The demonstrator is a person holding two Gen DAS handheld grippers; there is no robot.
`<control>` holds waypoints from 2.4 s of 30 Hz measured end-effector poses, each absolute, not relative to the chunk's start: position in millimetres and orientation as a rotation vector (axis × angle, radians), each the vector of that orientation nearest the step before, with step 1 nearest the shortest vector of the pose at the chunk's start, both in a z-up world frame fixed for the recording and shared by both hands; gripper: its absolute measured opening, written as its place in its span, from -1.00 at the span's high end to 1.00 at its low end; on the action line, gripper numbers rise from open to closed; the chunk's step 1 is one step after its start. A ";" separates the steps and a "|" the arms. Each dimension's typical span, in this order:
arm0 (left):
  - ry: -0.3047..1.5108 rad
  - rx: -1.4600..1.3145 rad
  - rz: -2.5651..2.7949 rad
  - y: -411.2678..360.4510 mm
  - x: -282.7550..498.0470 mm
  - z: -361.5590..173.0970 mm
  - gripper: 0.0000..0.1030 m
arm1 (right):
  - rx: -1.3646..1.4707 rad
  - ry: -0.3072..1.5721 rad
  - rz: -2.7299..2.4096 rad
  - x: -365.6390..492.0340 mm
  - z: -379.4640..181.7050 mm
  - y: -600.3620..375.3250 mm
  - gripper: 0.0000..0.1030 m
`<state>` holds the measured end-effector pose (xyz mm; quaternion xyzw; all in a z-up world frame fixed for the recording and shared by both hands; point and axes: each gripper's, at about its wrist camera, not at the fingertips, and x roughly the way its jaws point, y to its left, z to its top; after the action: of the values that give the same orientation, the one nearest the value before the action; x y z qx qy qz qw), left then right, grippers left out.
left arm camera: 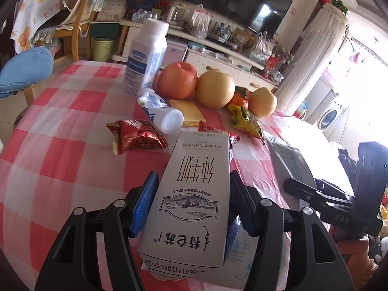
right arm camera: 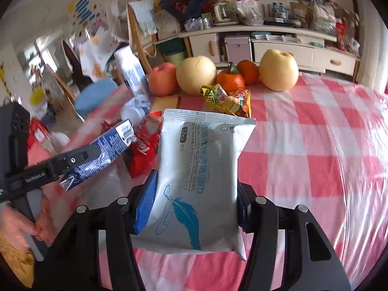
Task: Collect trash
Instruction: 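Lift the milk carton and the wipes packet off the table with both grippers, then drop the milk carton into the pink bucket with the left gripper while the right sets the wipes down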
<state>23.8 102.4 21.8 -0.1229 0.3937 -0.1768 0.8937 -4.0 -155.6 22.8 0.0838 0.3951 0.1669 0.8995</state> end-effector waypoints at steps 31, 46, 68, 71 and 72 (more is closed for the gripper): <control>0.674 -0.370 -0.341 199.2 -41.1 70.5 -0.07 | 0.252 0.751 0.459 -83.8 77.0 -82.6 -0.11; 0.518 -0.571 0.034 376.1 -86.1 95.7 -0.07 | 0.063 0.726 0.768 -73.3 114.4 120.3 -0.12; 0.473 -0.675 0.407 476.6 -109.5 72.1 -0.54 | -0.111 0.718 0.763 -66.1 99.8 254.1 -0.70; 0.415 -0.647 0.342 459.0 -109.8 76.6 -0.72 | -0.095 0.698 0.689 -80.0 102.1 215.1 -0.74; 0.404 -0.637 0.328 454.3 -109.5 78.0 -0.74 | -0.088 0.697 0.674 -82.9 103.1 205.9 -0.75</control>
<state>-109.5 454.3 78.0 -0.3094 0.1963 0.1592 0.9167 -82.9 205.9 103.1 -0.0420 0.3348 0.3238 0.8839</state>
